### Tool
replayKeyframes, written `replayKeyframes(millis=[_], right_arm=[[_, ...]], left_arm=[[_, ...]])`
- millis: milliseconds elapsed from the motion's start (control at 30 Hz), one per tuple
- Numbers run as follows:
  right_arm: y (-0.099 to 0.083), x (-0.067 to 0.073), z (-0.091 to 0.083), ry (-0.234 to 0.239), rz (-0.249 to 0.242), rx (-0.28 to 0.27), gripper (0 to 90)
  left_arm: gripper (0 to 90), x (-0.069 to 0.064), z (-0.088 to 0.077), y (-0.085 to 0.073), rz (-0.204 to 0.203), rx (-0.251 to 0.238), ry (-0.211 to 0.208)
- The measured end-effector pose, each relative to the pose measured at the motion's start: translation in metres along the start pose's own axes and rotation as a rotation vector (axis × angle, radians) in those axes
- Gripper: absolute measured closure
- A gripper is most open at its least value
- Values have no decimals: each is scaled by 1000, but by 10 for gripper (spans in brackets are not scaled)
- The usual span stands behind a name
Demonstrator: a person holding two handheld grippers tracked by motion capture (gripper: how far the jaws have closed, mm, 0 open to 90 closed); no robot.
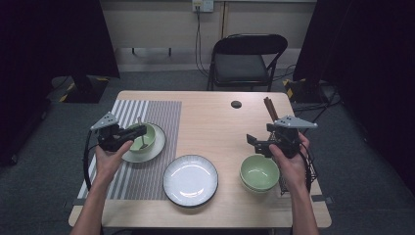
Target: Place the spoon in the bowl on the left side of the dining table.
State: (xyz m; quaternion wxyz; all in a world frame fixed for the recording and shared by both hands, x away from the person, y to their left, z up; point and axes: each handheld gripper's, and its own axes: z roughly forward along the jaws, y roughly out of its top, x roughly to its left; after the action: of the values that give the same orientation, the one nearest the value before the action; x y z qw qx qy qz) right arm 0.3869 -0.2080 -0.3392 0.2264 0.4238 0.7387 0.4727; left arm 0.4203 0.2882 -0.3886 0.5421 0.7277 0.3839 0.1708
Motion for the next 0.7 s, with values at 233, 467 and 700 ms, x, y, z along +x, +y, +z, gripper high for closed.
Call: replayKeyframes(millis=[233, 467, 700], right_arm=[[0, -1, -1, -10, 1, -1, 154], [0, -2, -1, -16, 7, -1, 154], [0, -2, -1, -18, 7, 3, 154]], left_arm=[[835, 4, -2, -1, -18, 0, 5], [830, 6, -5, -1, -23, -7, 5], [771, 8, -18, 0, -11, -16, 33]])
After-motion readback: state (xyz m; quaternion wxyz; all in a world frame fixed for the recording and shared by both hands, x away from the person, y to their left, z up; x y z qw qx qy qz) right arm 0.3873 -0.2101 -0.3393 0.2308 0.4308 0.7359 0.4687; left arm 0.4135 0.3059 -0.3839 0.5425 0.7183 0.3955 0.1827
